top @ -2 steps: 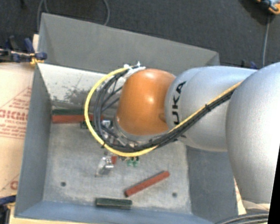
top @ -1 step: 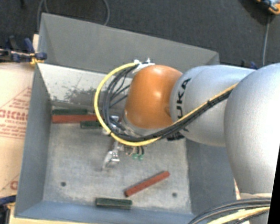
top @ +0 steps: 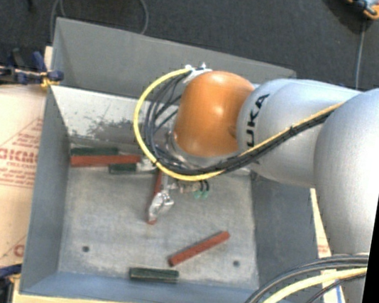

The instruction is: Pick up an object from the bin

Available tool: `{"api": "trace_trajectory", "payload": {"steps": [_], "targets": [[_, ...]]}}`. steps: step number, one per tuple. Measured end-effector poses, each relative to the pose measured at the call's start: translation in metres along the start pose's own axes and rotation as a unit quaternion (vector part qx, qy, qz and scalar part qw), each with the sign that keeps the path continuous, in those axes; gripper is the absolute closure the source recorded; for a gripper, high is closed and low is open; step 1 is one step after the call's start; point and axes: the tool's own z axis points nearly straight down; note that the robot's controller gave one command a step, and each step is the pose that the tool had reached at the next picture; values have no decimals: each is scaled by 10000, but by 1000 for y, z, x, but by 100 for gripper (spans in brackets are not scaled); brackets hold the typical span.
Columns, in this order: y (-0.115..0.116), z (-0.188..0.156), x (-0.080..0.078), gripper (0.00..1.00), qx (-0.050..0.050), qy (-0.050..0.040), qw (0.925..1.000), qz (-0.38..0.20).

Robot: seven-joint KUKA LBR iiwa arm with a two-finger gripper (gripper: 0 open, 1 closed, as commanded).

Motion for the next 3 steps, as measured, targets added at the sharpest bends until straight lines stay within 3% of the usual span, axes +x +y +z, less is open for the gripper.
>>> {"api": "trace_trajectory", "payload": {"steps": [1,2,3], "targets": [[-8,11,-4,0,-12,-50,10000,13],[-34,26,-4,100,-24,12,9785,-2060],[-34,26,-5,100,-23,10,9786,-2056]]}}
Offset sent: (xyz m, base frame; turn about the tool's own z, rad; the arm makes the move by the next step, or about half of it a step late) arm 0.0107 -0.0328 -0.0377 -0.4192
